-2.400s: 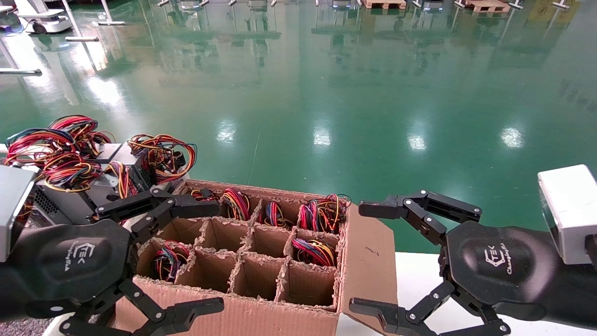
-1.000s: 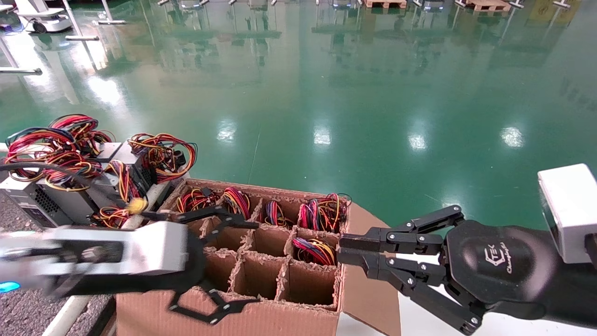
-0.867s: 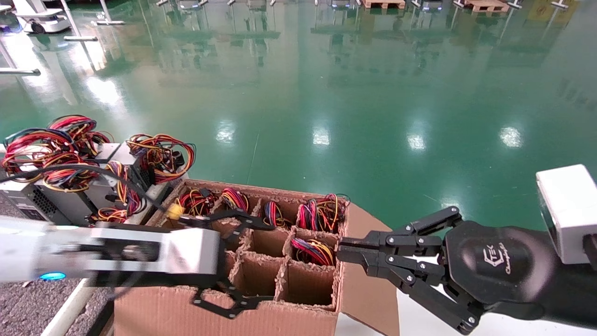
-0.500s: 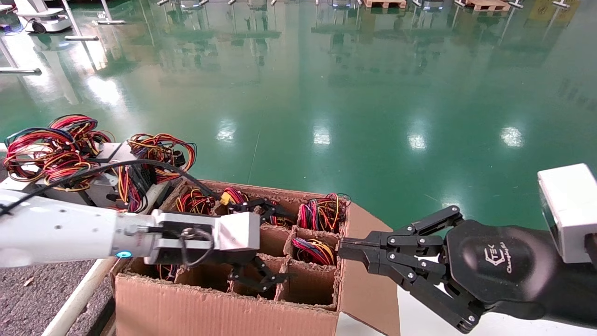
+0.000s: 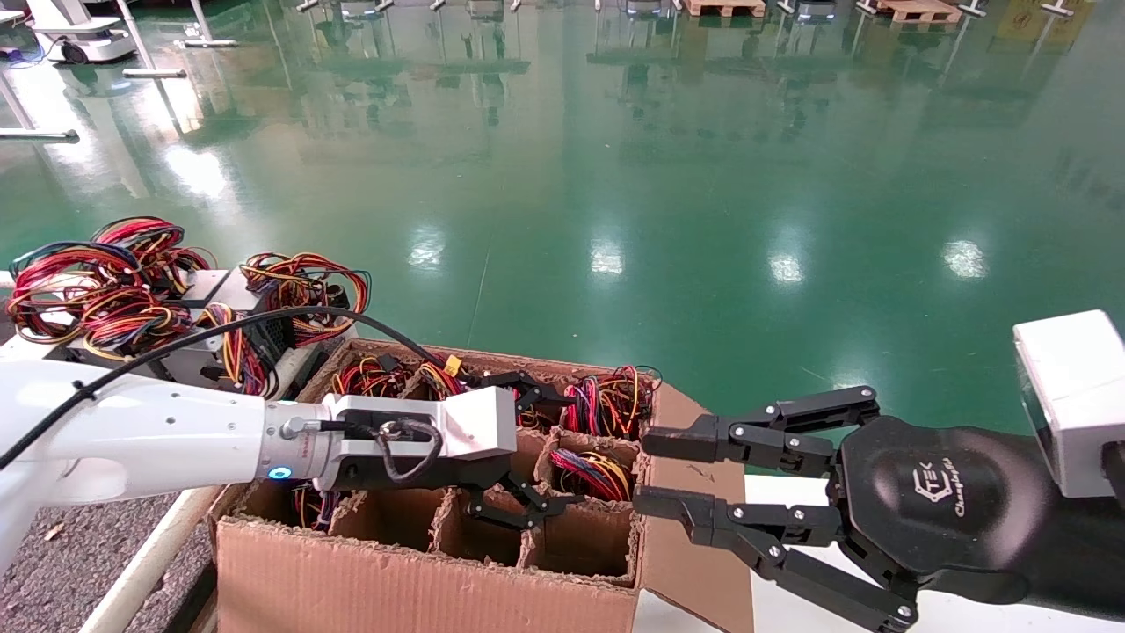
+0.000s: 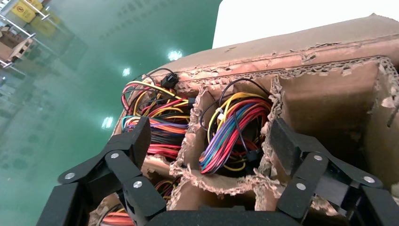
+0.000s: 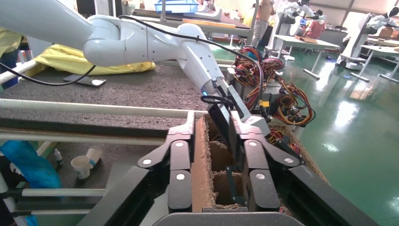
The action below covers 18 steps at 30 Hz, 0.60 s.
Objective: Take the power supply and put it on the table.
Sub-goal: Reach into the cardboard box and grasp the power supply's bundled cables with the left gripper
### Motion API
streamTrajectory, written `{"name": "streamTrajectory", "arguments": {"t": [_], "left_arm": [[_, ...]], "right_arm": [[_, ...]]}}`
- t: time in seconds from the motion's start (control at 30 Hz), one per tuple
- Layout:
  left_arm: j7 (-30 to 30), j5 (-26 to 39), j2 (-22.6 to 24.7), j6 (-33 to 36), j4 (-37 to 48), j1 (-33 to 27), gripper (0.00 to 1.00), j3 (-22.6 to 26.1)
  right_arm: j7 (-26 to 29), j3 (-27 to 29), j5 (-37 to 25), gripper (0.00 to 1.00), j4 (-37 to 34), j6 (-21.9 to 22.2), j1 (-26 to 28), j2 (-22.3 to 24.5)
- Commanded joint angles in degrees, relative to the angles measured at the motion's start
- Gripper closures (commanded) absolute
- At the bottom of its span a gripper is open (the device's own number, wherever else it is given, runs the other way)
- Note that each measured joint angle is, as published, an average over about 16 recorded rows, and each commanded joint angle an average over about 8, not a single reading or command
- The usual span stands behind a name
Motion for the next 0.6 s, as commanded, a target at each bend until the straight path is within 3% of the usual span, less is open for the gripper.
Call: {"name": "streamTrajectory", "arguments": {"t": [0.03,0.6], "left_arm": [[0.60,-0.03,0.63,-0.20,1.46,-0.39,1.00,-0.02],[3.61,-0.48,3.49,-0.89,8.15,-1.63,1.00,-0.24]], "right_arm": [[0.00,0.00,0.00,0.00,0.00,0.00,0.00,0.00],[0.00,-0.01,0.00,0.00,0.00,0.00,0.00,0.00]]}}
